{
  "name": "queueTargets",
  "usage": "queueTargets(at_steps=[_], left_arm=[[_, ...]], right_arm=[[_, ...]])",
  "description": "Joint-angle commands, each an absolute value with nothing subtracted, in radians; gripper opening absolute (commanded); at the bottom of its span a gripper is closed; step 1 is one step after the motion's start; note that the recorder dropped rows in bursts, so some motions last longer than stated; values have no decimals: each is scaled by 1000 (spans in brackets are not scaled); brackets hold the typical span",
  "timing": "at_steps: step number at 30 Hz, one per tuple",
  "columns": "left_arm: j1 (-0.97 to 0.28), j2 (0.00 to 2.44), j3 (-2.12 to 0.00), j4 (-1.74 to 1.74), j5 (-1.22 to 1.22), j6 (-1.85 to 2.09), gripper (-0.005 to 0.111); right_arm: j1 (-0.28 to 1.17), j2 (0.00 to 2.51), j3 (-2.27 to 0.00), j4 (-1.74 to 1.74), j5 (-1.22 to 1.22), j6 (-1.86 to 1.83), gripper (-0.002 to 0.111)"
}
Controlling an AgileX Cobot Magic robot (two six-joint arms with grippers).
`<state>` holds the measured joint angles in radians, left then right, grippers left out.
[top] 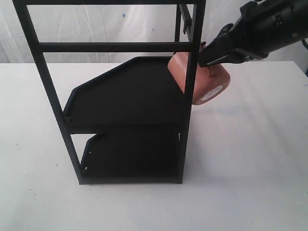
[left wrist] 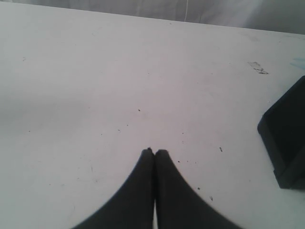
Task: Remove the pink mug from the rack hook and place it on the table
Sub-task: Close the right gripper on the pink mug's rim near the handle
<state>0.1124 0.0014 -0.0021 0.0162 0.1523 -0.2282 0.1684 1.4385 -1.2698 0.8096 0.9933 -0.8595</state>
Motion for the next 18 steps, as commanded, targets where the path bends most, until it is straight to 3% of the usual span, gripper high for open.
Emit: queueTargets(at_steps=[1, 7, 18], left_arm=[[107, 0, 0, 8, 149, -228, 0], [107, 0, 0, 8, 149, -228, 0], [107, 0, 0, 8, 149, -228, 0]], right_arm=[[159, 1440, -1266, 818, 986, -888, 8], [159, 1440, -1266, 818, 986, -888, 1], [159, 1437, -1266, 834, 1000, -828, 1]])
